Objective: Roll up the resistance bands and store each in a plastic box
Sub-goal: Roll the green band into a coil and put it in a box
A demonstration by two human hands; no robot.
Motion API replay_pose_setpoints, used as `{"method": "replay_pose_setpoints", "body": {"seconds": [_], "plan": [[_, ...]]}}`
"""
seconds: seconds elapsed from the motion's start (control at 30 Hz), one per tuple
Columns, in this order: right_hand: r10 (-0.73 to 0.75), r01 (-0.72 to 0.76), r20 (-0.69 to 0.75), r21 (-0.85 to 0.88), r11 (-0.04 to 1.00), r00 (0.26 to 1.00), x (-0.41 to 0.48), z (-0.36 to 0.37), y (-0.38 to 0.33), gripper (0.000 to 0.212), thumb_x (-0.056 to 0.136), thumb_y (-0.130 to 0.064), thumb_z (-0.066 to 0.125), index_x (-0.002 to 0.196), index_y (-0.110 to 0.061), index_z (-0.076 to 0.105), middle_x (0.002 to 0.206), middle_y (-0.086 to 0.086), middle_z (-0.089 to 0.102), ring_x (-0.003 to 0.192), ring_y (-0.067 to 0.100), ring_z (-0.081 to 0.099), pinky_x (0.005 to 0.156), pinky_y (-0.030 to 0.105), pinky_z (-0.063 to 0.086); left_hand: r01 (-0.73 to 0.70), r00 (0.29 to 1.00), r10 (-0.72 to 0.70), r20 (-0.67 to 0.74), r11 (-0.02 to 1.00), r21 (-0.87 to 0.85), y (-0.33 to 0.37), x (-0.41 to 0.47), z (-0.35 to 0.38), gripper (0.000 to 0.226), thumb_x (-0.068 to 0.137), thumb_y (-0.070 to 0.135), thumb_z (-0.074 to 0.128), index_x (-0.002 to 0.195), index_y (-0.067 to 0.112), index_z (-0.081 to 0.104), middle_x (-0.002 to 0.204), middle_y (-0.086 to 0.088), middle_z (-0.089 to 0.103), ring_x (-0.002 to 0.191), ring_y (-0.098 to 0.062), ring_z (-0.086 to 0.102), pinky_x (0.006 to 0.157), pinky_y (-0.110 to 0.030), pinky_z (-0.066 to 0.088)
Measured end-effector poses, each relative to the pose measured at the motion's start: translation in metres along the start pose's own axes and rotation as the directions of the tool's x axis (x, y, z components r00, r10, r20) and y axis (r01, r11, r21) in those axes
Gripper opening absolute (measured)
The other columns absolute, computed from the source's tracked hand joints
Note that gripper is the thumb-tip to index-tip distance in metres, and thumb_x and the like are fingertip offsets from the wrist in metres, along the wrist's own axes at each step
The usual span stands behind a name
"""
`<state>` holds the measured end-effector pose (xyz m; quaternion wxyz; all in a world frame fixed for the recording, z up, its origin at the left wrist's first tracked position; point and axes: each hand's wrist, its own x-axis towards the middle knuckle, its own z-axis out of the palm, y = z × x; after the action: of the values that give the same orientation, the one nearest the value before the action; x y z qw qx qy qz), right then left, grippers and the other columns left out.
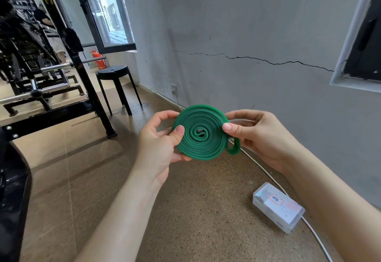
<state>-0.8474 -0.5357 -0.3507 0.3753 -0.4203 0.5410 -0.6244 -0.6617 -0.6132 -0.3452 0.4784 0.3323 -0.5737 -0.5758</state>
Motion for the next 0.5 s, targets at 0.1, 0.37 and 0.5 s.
{"method": "replay_pose_setpoints", "body": {"seconds": [0.1, 0.37, 0.5], "plan": [[-0.089, 0.083, -0.041, -0.139, 0.987, 0.995, -0.002, 0.002, -0.006, 0.043, 0.060, -0.023, 0.083, 0.097, -0.007, 0.071, 0.087, 0.010, 0.077, 0.081, 0.025, 0.073, 0.074, 0.032, 0.058, 0.018, 1.000, -0.018, -0.015, 1.000, -0.003, -0.002, 0.001, 0.002, 0.023, 0.091, -0.002, 0.057, 0.095, 0.019, 0.061, 0.084, -0.013, 0.073, 0.064, -0.033, 0.069, 0.050, -0.051, 0.057], [-0.114, 0.093, -0.012, -0.501, 0.861, 0.993, -0.004, -0.007, -0.020, 0.026, 0.076, -0.026, 0.082, 0.098, -0.015, 0.074, 0.082, -0.001, 0.077, 0.074, 0.011, 0.073, 0.074, 0.030, 0.057, 0.035, 0.999, -0.035, -0.016, 0.999, 0.036, -0.003, 0.000, 0.008, 0.023, 0.090, -0.003, 0.057, 0.094, 0.019, 0.061, 0.088, -0.018, 0.073, 0.072, -0.039, 0.070, 0.052, -0.059, 0.056], [-0.091, 0.080, -0.004, -0.432, 0.898, 0.996, -0.004, -0.006, -0.017, 0.027, 0.079, -0.024, 0.079, 0.102, -0.012, 0.072, 0.085, 0.001, 0.077, 0.080, 0.020, 0.074, 0.071, 0.031, 0.060, 0.065, 0.997, -0.064, -0.031, 0.998, 0.014, -0.003, 0.000, 0.010, 0.022, 0.091, -0.002, 0.057, 0.096, 0.019, 0.061, 0.090, -0.018, 0.071, 0.074, -0.038, 0.069, 0.052, -0.052, 0.057]]}}
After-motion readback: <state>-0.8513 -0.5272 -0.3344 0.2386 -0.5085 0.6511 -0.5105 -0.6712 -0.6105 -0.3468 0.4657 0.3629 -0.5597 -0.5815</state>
